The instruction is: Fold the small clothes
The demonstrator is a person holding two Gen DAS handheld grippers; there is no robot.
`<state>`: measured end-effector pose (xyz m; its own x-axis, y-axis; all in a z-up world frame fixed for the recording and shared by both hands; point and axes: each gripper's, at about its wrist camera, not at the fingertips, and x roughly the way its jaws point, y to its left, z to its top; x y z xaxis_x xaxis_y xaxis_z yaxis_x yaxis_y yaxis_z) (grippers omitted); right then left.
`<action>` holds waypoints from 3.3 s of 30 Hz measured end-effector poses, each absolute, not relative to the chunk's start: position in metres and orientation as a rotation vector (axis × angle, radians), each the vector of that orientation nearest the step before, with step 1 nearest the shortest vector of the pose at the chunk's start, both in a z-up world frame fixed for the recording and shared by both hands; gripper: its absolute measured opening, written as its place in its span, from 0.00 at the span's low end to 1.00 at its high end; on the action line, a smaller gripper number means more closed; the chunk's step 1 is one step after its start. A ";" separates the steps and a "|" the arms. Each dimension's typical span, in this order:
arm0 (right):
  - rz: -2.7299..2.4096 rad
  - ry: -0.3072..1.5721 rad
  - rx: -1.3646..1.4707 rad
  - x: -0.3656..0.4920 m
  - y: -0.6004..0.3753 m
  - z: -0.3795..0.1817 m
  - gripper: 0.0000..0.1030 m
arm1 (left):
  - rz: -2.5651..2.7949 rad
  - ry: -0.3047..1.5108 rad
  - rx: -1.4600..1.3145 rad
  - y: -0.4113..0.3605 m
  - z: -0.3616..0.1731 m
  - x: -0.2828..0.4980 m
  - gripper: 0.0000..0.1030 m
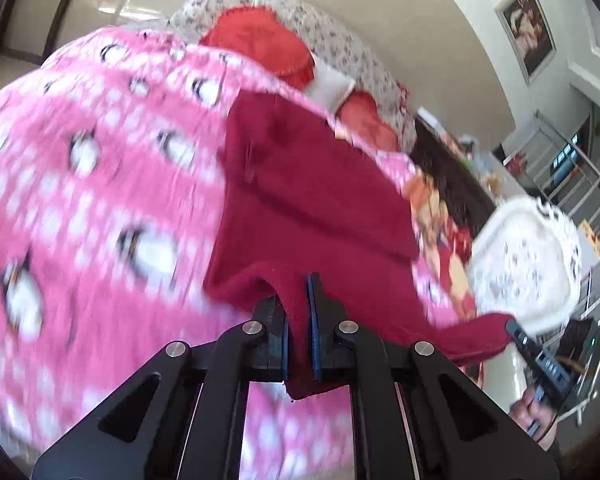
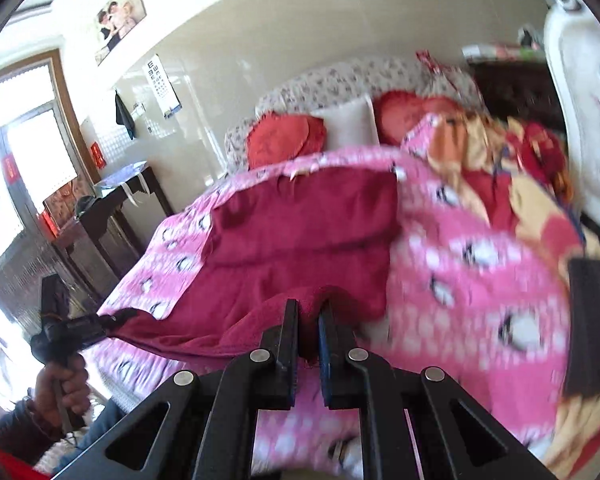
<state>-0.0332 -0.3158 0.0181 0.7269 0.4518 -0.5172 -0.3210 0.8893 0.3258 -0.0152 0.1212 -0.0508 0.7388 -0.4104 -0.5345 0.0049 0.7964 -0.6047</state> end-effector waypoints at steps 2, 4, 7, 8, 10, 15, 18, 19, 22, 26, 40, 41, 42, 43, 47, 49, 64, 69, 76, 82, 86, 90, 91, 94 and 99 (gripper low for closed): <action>0.418 0.603 0.213 -0.008 -0.310 0.021 0.07 | -0.238 0.703 -0.636 0.123 -0.041 0.021 0.06; 0.407 0.582 0.227 0.025 -0.305 0.026 0.07 | -0.221 0.696 -0.631 0.124 -0.032 0.058 0.06; 0.352 0.559 0.204 0.078 -0.296 0.032 0.07 | -0.196 0.693 -0.581 0.120 -0.020 0.114 0.06; 0.334 0.556 0.201 0.090 -0.295 0.034 0.07 | -0.187 0.696 -0.560 0.119 -0.016 0.133 0.06; 0.304 0.563 0.220 0.131 -0.294 0.035 0.07 | -0.163 0.698 -0.524 0.119 -0.011 0.168 0.06; 0.265 0.582 0.163 0.196 -0.283 0.025 0.07 | -0.095 0.726 -0.446 0.117 -0.017 0.227 0.06; 0.270 0.608 0.155 0.218 -0.281 0.012 0.08 | -0.091 0.778 -0.417 0.112 -0.029 0.247 0.10; 0.288 0.621 0.177 0.224 -0.282 0.008 0.08 | -0.071 0.811 -0.382 0.108 -0.035 0.254 0.13; 0.337 0.657 0.277 0.238 -0.293 -0.002 0.18 | -0.075 0.866 -0.342 0.106 -0.046 0.266 0.43; 0.372 0.645 0.375 0.232 -0.309 -0.001 0.33 | -0.119 0.843 -0.356 0.107 -0.039 0.262 0.75; 0.344 0.669 0.202 0.222 -0.300 -0.011 0.37 | -0.131 0.725 -0.309 0.087 -0.029 0.233 0.78; 0.327 0.662 0.176 0.227 -0.293 -0.010 0.37 | -0.133 0.732 -0.273 0.076 -0.032 0.237 0.78; 0.318 0.656 0.167 0.232 -0.289 -0.009 0.37 | -0.129 0.737 -0.251 0.069 -0.035 0.243 0.78; 0.318 0.645 0.164 0.241 -0.283 -0.007 0.37 | -0.116 0.751 -0.235 0.063 -0.039 0.253 0.78; 0.304 0.675 0.171 0.284 -0.267 -0.011 0.37 | 0.015 0.766 -0.235 0.063 -0.041 0.291 0.78; 0.306 0.703 0.166 0.306 -0.262 -0.017 0.37 | 0.068 0.744 -0.208 0.066 -0.040 0.307 0.78; 0.284 0.814 0.117 0.341 -0.264 -0.063 0.37 | 0.031 0.803 -0.177 0.079 -0.068 0.321 0.89; 0.315 0.734 0.168 0.285 -0.295 -0.024 0.38 | 0.008 0.714 -0.195 0.107 -0.035 0.254 0.89; 0.360 0.823 0.272 0.181 -0.344 -0.053 0.40 | -0.043 0.793 -0.260 0.125 -0.063 0.150 0.89; 0.439 0.932 0.380 0.138 -0.332 -0.097 0.40 | -0.158 0.872 -0.290 0.094 -0.096 0.104 0.89; 0.401 0.960 0.530 0.140 -0.332 -0.122 0.44 | -0.231 0.892 -0.351 0.085 -0.114 0.098 0.91; 0.404 0.932 0.733 0.133 -0.346 -0.140 0.47 | -0.276 0.864 -0.408 0.085 -0.115 0.102 0.99; 0.403 0.928 0.761 0.131 -0.349 -0.141 0.47 | -0.291 0.850 -0.442 0.088 -0.116 0.105 0.99; 0.412 0.921 0.808 0.124 -0.352 -0.144 0.47 | -0.330 0.810 -0.544 0.103 -0.119 0.112 0.99; 0.491 0.841 0.855 0.136 -0.356 -0.143 0.39 | -0.353 0.772 -0.626 0.112 -0.119 0.125 0.99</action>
<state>0.1364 -0.3560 -0.1433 0.5889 0.6763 -0.4425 -0.0527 0.5785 0.8140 0.1252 0.1116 -0.1186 0.6723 -0.5108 -0.5359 0.0708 0.7649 -0.6403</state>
